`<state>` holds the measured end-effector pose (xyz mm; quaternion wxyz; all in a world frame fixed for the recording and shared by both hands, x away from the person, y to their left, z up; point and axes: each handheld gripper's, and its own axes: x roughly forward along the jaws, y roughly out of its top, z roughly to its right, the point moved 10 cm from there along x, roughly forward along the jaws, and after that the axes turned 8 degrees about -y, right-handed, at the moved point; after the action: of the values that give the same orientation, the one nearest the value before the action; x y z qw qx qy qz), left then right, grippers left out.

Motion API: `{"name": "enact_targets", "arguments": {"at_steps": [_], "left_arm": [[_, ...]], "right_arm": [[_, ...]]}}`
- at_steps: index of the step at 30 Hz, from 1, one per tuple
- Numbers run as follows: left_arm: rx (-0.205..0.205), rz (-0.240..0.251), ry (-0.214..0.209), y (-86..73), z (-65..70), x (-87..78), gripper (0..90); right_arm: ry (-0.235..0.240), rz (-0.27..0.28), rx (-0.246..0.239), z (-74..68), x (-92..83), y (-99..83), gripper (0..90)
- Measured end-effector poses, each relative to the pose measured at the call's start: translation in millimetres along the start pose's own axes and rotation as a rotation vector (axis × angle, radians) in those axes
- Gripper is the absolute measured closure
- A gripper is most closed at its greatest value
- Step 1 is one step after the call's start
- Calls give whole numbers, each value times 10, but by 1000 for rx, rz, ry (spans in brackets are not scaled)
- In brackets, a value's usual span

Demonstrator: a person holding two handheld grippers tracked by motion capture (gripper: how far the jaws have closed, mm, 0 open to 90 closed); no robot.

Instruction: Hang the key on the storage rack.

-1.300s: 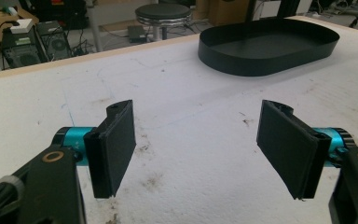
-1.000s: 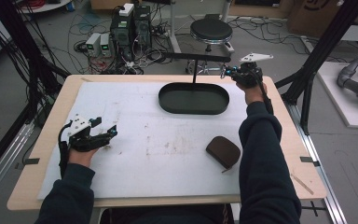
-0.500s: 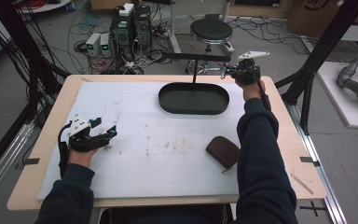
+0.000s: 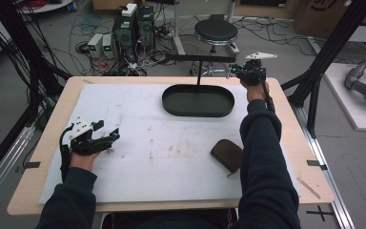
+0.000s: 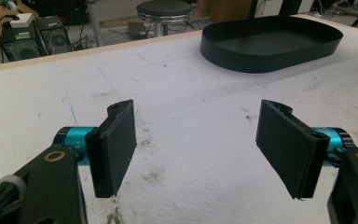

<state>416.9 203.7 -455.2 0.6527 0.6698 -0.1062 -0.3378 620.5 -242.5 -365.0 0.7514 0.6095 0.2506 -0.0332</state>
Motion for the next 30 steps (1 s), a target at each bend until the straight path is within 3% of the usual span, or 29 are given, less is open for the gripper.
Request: {"name": "enact_targets", "arguments": {"at_steps": [2, 7, 9, 14, 19, 25, 28, 30], "left_arm": [[0, -1, 2, -1, 0, -1, 286], [-1, -1, 1, -2, 7, 2, 287], [-1, -2, 3, -5, 6, 1, 286], [0, -5, 3, -9, 13, 3, 287], [-2, -7, 5, -14, 10, 5, 287], [2, -3, 1, -10, 10, 4, 288], [0, -2, -5, -11, 8, 3, 288], [-5, 3, -6, -7, 4, 0, 287]], "right_arm": [[-14, 2, 18, 12, 18, -1, 812], [-35, -7, 9, 11, 59, -22, 810], [-66, -20, 8, 35, 79, -40, 778], [-76, -21, 30, 36, 109, -52, 743], [-60, -48, 35, -8, 116, -91, 641], [-60, -63, 39, 21, -64, -83, 551], [-59, -22, 15, 60, -241, -2, 521], [-27, -6, -3, 70, -386, 25, 474]]}}
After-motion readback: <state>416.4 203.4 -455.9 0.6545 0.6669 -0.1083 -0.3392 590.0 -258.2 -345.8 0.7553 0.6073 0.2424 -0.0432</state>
